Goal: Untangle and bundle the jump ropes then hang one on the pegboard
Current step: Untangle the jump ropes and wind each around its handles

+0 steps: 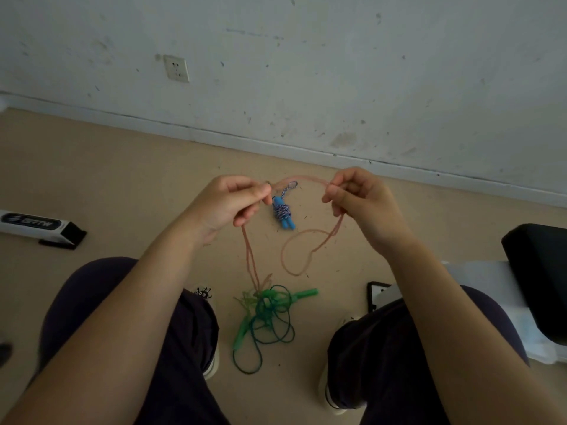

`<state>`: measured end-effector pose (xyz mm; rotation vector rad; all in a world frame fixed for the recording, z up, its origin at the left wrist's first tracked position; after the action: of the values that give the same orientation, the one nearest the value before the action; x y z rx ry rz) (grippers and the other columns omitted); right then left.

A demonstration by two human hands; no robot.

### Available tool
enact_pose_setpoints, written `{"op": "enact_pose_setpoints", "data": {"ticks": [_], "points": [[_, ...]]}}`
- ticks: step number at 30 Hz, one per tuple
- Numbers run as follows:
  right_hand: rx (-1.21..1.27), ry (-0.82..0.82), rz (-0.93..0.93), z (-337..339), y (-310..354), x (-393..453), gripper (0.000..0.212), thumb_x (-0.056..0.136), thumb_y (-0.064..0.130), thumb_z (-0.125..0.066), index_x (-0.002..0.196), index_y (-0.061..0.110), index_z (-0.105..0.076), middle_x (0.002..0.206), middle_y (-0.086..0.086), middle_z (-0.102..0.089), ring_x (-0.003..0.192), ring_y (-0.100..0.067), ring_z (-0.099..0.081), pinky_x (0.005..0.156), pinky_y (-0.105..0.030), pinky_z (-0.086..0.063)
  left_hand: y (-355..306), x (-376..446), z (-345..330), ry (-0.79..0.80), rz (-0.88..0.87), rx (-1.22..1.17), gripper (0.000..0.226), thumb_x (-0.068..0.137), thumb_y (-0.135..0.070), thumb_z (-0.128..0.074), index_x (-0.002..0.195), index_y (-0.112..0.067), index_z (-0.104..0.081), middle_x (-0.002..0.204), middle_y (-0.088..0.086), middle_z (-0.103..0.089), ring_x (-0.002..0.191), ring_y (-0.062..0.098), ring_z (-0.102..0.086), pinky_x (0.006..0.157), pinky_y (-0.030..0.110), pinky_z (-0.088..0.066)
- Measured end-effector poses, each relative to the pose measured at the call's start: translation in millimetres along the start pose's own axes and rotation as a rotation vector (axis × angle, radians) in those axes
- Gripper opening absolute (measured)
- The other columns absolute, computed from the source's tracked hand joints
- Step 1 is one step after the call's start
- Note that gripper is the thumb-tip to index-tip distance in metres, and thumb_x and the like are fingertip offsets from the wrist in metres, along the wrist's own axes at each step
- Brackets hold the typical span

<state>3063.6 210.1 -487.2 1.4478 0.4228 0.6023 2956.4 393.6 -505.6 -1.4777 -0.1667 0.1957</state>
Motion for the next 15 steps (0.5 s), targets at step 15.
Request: {"op": "enact_pose_setpoints", "data": {"ticks": [15], "points": [[-0.128, -0.108, -0.004, 33, -7, 5, 0.012, 0.095, 0.01, -0.061, 0.085, 0.018, -0.061, 0.063, 0.006, -0.061, 0.056, -0.012, -0.051, 0.06, -0.029, -0.042, 14, 0, 12, 0.019, 0.137, 0.286, 0.023, 0.098, -0.021, -0.061, 0.084, -0.008, -0.073, 0.056, 0.0, -0.055, 0.05, 0.01, -0.05, 0.058, 0.02, -0.049]]}}
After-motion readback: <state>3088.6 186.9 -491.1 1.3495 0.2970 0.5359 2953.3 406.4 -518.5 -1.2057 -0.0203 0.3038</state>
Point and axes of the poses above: each hand's wrist, its own x-axis towards the middle knuckle, its own z-axis out of the back of the hand, y = z × x, the point moved 8 cm from there along x, towards the middle knuckle
